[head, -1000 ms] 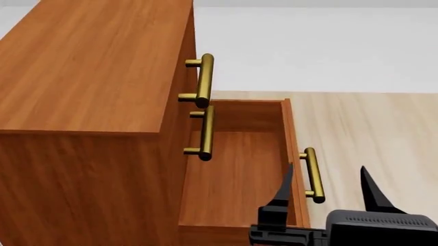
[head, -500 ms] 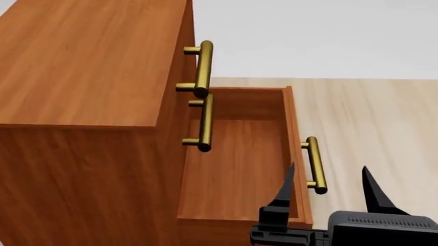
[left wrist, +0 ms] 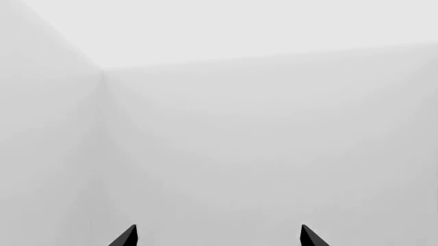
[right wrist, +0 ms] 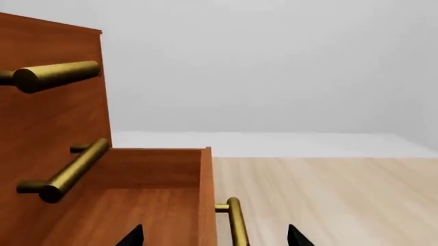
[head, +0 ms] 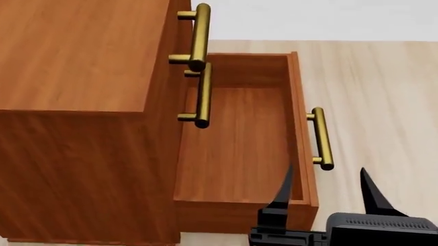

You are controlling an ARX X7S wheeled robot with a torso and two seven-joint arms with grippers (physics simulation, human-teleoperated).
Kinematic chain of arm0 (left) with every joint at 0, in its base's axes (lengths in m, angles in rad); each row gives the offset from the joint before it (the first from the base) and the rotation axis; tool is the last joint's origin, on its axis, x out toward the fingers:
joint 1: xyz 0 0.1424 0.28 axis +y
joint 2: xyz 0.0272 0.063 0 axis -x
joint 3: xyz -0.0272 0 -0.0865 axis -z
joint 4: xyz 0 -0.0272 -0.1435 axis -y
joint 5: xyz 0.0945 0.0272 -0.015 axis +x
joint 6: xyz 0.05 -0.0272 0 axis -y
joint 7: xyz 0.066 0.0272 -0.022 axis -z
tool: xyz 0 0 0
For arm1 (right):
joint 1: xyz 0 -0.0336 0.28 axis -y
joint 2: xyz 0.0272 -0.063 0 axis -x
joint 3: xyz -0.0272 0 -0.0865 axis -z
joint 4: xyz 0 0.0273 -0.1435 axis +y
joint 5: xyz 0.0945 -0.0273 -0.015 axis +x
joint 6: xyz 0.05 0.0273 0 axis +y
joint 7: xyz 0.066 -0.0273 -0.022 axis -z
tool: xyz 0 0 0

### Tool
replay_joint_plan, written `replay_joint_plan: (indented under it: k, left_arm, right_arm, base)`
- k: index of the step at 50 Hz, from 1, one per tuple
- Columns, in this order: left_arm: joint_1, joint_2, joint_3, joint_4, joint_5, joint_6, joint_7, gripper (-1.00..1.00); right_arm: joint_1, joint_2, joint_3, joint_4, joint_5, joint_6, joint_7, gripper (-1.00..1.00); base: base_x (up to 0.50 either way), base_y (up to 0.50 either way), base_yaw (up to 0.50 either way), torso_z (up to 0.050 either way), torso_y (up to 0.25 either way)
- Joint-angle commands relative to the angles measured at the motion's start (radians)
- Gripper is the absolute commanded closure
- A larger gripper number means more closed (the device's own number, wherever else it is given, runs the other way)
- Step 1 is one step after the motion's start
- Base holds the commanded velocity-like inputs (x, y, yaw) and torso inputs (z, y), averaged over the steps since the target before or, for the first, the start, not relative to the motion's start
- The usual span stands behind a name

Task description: Put the bowl in the bottom drawer of the cabinet.

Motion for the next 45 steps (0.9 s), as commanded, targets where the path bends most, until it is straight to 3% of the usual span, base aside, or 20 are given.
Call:
replay_joint_plan:
  k: [1, 30, 45]
  left_arm:
    - [0.006, -0.006, 0.002, 0.000, -0.002, 0.007, -0.002, -1.00]
    - [0.010, -0.019, 0.026, -0.005, 0.006, 0.027, -0.007, -1.00]
    - [0.025, -0.018, 0.033, -0.011, 0.016, 0.046, -0.010, -1.00]
  right_arm:
    - [0.000, 0.002, -0.007, 0.005, 0.002, -0.003, 0.000, -1.00]
    - [0.005, 0.010, -0.016, 0.007, 0.009, -0.002, 0.005, -1.00]
    - [0.011, 0.056, 0.020, -0.152, 0.047, 0.125, 0.050, -1.00]
  base:
    - [0.00, 0.00, 0.00, 0.000, -0.146]
    - [0.00, 0.00, 0.00, 0.000, -0.147]
    - [0.00, 0.00, 0.00, 0.000, -0.014]
